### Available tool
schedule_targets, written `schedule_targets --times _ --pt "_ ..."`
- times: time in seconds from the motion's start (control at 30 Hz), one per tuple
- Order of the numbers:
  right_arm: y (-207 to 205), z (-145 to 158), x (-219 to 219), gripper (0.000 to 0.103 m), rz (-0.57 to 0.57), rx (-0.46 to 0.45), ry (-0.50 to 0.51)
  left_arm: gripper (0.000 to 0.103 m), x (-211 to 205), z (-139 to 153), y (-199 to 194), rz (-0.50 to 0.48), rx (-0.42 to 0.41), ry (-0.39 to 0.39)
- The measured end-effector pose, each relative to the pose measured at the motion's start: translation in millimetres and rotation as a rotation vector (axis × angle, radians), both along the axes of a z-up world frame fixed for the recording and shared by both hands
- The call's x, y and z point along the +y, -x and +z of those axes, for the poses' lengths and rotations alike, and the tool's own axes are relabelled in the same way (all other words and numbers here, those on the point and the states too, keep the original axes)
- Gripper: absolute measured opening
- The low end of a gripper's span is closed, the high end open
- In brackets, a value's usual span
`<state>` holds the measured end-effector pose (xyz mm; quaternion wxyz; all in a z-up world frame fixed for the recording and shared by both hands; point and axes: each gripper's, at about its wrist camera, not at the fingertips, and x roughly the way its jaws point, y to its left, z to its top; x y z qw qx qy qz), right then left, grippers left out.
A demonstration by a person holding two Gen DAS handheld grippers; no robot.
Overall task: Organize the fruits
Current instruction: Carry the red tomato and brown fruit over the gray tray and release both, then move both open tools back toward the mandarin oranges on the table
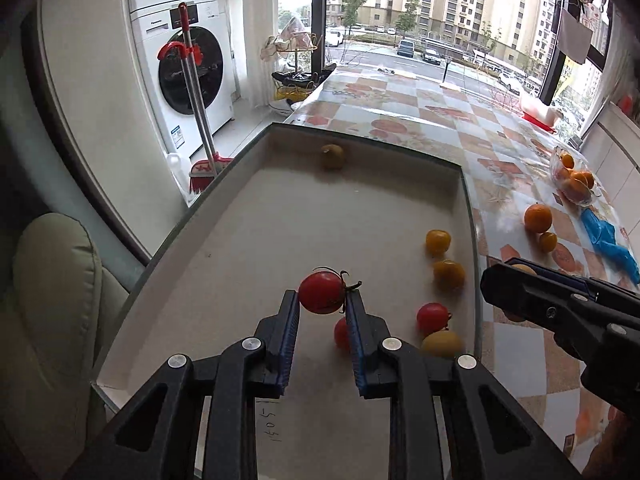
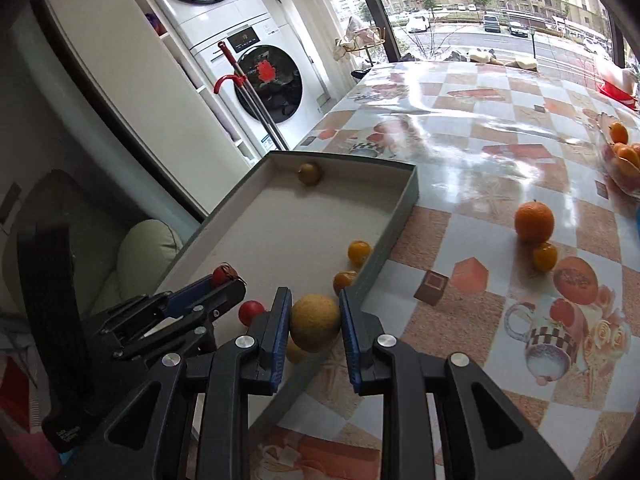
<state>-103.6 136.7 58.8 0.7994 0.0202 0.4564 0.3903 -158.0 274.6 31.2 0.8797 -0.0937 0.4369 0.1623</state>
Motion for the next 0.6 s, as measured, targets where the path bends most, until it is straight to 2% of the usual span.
schedule_targets --times 0.07,0.1,0.13,0.17,0.2,0.23,0.33,0.37,0.4,0.47,0.6 --pt "-1 -3 22 0.028 0.078 0.047 -0.036 0.025 4 -9 -1 0.019 0.018 0.0" --pt "-1 -5 31 0.033 0.116 0.062 -0.049 0.026 4 -13 -1 0.016 0.029 0.009" --pt "1 -4 36 0.053 0.119 0.042 -0.022 0.027 5 -16 -1 0.016 0.035 0.016" --pt "3 -1 37 0.075 0.083 -0.015 0.037 0.039 5 -17 0 0.024 0.04 0.014" --pt "3 3 33 0.085 0.035 -0.082 0.094 0.062 4 -17 0 0.035 0.038 -0.002" --pt "3 7 22 0.091 -0.022 -0.144 0.135 0.069 2 -15 2 0.043 0.018 -0.022" --pt "-4 11 -34 0.096 -0.247 -0.272 0.268 0.071 -12 -1 1 -0.008 -0.035 -0.044" --pt "-15 -2 -73 0.098 -0.348 -0.292 0.36 0.071 -20 3 0 -0.028 -0.043 -0.057" --pt "-15 -2 -73 0.098 -0.348 -0.292 0.36 0.071 -29 6 -2 -0.051 -0.052 -0.064" --pt "-30 -23 -109 0.098 -0.403 -0.256 0.425 0.071 -49 15 -2 -0.099 -0.079 -0.067" --pt "-54 -48 -161 0.098 -0.496 -0.204 0.474 0.072 -93 22 -8 -0.197 -0.101 -0.05"
